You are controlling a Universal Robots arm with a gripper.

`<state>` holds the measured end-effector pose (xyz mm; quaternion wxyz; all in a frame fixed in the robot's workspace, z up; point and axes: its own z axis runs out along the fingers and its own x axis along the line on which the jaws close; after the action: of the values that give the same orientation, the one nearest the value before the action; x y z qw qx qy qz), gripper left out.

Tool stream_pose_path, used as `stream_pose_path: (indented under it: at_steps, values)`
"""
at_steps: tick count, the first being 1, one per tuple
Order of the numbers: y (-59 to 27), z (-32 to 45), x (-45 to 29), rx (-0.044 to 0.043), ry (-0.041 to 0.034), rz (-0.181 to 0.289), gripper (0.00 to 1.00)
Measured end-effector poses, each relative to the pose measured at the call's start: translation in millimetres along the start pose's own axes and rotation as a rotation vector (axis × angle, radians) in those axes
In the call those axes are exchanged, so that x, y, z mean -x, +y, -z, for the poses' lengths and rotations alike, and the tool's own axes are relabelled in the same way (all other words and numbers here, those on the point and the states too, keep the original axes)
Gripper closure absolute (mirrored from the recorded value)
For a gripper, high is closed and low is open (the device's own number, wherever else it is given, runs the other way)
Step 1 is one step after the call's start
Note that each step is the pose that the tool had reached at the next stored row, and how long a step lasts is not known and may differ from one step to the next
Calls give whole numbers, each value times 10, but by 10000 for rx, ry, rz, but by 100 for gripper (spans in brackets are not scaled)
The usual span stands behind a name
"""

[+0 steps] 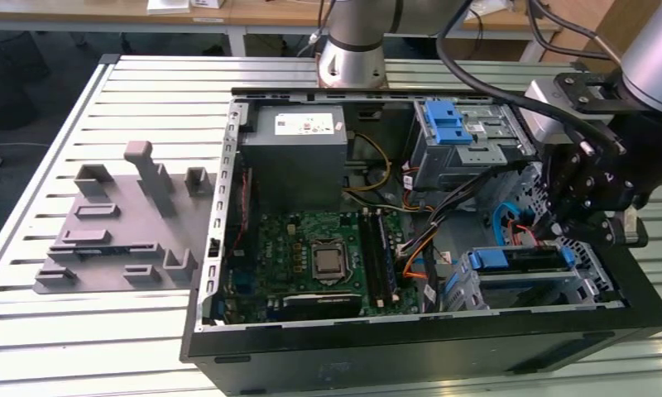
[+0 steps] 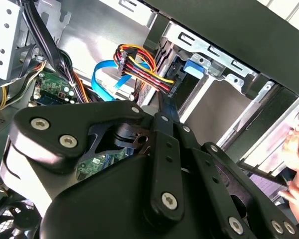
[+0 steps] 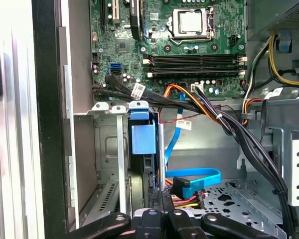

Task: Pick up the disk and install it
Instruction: 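Insert the second disk wire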

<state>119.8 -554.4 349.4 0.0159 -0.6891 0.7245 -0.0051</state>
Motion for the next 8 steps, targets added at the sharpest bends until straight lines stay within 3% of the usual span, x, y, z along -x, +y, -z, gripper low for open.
stream_pose_path:
  at_steps: [8]
  values:
    - [-1,29,0,0,-1,0,89]
